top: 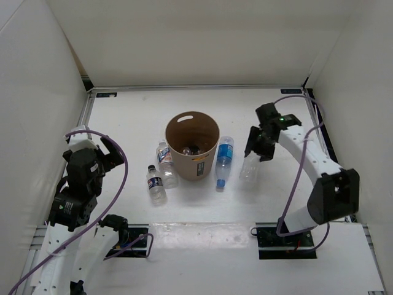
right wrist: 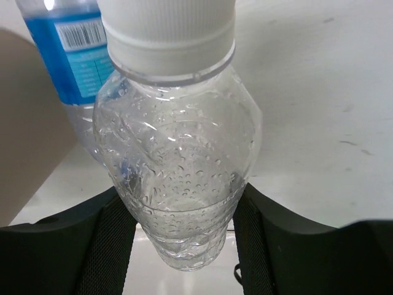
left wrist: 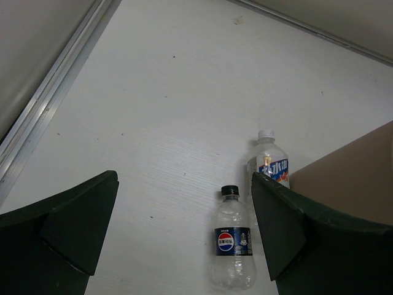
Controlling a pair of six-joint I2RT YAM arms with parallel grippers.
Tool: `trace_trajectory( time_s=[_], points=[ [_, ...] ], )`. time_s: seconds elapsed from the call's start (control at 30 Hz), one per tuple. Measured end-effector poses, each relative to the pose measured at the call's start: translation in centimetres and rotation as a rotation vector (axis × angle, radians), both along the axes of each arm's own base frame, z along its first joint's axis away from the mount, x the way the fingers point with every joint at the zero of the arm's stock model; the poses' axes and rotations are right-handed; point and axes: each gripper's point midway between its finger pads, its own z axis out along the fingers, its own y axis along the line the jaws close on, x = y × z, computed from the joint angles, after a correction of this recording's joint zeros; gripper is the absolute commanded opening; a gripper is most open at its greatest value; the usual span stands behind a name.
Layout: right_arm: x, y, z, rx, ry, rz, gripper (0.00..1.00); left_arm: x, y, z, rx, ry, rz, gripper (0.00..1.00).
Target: Put the plastic bottles in the bin
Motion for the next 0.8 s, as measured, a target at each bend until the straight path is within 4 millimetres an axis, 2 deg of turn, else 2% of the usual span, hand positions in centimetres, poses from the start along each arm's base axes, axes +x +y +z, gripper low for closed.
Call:
trace_trajectory(
  time_s=[0.1,0.17,0.3,0.37,0.43,0.5,0.57,0.8],
  points=[
    [0.6,-2.4,3.0,-0.033,-0.091,-0.050,0.00,0.0,0.0,0.0,0.000,0.000,0.000,1.00],
    [1.5,-3.6,6.2,-0.045,-0.181,-0.072,0.00,0.0,0.0,0.0,0.000,0.000,0.000,1.00],
    [3.9,-5.0,15.1,-0.019,-0.443,-0.120,0.00,0.1,0.0,-0.1,0.001,0.006,0.000,1.00],
    [4.5,-5.6,19.4,-0.009,-0.565,-0.141,0.00,0.3,-0.1,-0.3,0.003,0.014,-0.001,1.00],
    [4.6,-5.3,23.1,0.003,-0.672,-0.130,0.00,0.4,-0.1,-0.5,0.006,0.024,-0.001,1.00],
    [4.5,-4.0,25.4,0.012,-0.749,-0.094,0.00,0.5,-0.2,-0.6,0.007,0.031,-0.001,1.00],
    [4.0,-1.6,26.6,0.018,-0.801,-0.017,0.00,0.6,-0.2,-0.7,0.007,0.036,-0.005,1.00],
    [2.8,8.3,27.7,-0.014,-0.907,0.271,0.00,1.1,-0.8,-1.3,0.004,0.067,-0.029,1.00]
  ],
)
